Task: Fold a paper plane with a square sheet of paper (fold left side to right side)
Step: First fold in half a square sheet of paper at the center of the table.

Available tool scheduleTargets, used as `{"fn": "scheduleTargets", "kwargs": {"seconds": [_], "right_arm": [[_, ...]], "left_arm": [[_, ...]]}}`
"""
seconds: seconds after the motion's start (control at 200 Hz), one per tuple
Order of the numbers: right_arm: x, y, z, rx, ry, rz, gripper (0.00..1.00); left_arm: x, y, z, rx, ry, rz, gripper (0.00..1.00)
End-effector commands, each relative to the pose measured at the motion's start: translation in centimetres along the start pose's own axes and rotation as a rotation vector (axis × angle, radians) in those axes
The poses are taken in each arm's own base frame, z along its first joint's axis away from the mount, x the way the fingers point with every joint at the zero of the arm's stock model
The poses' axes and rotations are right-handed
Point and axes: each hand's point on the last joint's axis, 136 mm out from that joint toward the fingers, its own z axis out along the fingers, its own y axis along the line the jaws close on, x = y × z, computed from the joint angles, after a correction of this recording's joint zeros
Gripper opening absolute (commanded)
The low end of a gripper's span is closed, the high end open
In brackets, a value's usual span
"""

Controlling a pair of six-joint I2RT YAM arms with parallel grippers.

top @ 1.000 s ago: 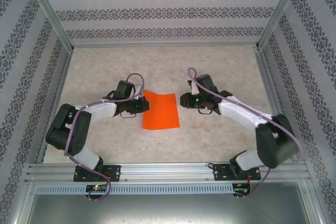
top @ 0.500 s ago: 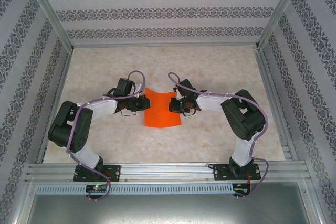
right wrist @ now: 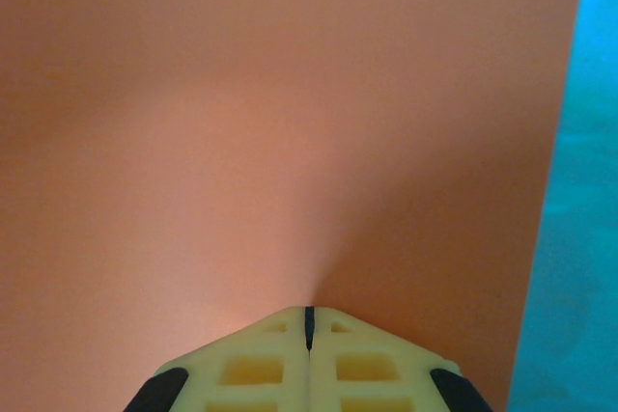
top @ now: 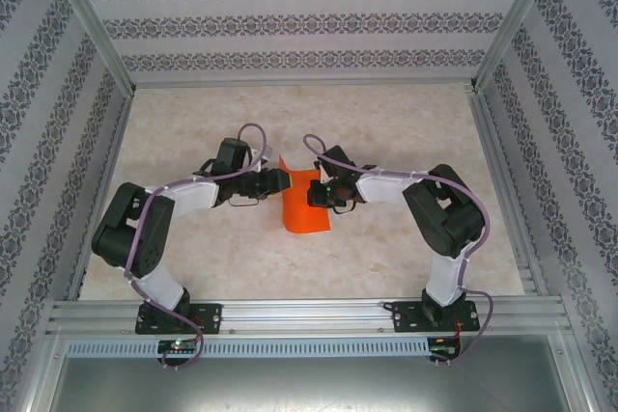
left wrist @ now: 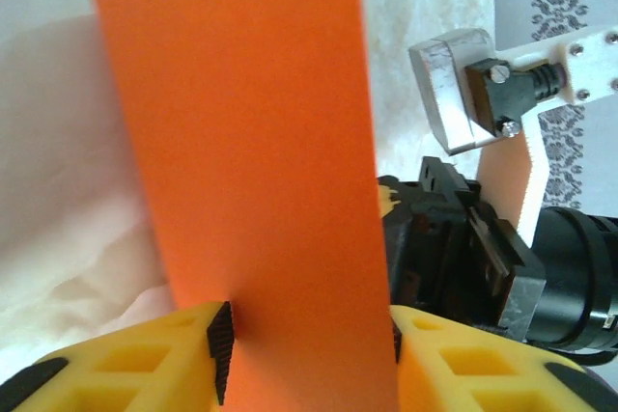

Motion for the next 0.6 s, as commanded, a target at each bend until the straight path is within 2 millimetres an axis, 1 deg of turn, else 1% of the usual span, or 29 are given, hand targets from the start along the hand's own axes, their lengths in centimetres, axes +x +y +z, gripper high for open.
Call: {"fn": "scheduleTargets", "kwargs": {"seconds": [0.0,0.105,0.18,0.275,0.385,0.45,0.545,0.6], "right_arm": [[2.4,-1.5,0.9,0.014,0.066,0.03,0.05],[1.8,-1.0,0.3,-0.034,0.04,0.04,0.06],[1.0,-0.4,-0.5,-0.085,0.004,0.054,0.08],[-0.2,-0.1,-2.1,-0.129,-0.052,0.066,0.16],[-1.2,-0.4,-4.2,-0.148,-0.104,0.071,0.27],[-1.6,-0.2,-5.4,-0.181,-0.131,0.074,0.32],[-2.2,0.6,-6.7,-0.239,-0.156,0.08,0.38],[-2.3,0.9,-7.0,-0.26,-0.158,0.089,0.42]], "left_arm": [[-0.5,-1.5,1.4,0.066,0.005,0.003,0.49],[-0.7,-1.5,2.1,0.079,-0.005,-0.002,0.54],[-0.8,-1.6,2.5,0.086,-0.003,-0.003,0.56],[-0.8,-1.8,2.7,0.088,-0.006,0.004,0.57],[-0.9,-1.9,2.7,0.087,-0.004,0.006,0.57],[-0.9,-1.9,2.7,0.087,-0.002,0.008,0.58],[-0.6,-1.9,3.0,0.088,0.008,0.009,0.6],[-0.5,-1.8,3.1,0.087,0.012,0.007,0.6]]}}
